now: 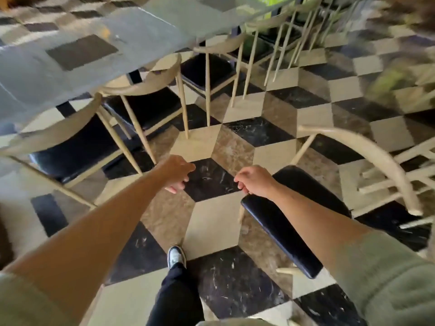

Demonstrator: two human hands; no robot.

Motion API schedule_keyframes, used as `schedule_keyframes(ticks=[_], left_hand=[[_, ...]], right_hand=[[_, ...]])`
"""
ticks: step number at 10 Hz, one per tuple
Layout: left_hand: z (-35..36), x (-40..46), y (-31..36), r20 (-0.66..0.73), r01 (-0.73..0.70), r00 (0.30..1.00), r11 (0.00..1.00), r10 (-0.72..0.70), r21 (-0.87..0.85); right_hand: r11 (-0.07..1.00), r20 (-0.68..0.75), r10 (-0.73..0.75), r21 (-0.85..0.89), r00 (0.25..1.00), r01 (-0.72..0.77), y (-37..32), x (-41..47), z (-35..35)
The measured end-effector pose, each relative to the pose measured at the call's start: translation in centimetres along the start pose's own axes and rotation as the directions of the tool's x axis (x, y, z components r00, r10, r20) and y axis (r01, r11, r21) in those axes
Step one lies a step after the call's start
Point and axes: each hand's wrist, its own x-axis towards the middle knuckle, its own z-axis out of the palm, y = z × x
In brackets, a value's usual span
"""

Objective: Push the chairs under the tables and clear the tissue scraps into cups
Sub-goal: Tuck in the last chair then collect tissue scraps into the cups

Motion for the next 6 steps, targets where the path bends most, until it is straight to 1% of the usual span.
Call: schedule_keyframes(ticks=[1,2,3,4,5,6], left_hand=[[-4.2,8.4,4.0,0.145,-0.033,0.989,0.998,0.025,0.054],[-5.9,15.1,8.9,0.191,-0.028,0.982,0.994,0.007,0.107],[-4.4,20.8,16.0,0.371,-0.025,0.928,0.984,-0.043,0.176],[-1.1,26.2,22.6,0.431,-0.089,0.902,0.976,-0.006,0.199],[3.8,33.7,29.7,0.506,-0.221,0.862,0.921,0.031,0.32],[6.8,38.4,35.2,0.546,-0.414,0.828,0.795,0.126,0.444]], right_hand=[[0.992,-0.163,0.1,0.088,0.982,-0.087,-1.7,6.9,-1.9],[0.968,-0.227,0.22,0.169,0.949,-0.184,-2.8,10.9,-4.7],[0.911,-0.284,0.381,0.279,0.88,-0.304,-1.0,13.6,-8.5],[0.822,-0.354,0.532,0.436,0.769,-0.367,2.0,16.7,-13.1],[0.71,-0.327,0.647,0.587,0.689,-0.388,5.6,21.2,-17.9],[0.573,-0.312,0.73,0.765,0.609,-0.295,8.4,25.8,-22.2]])
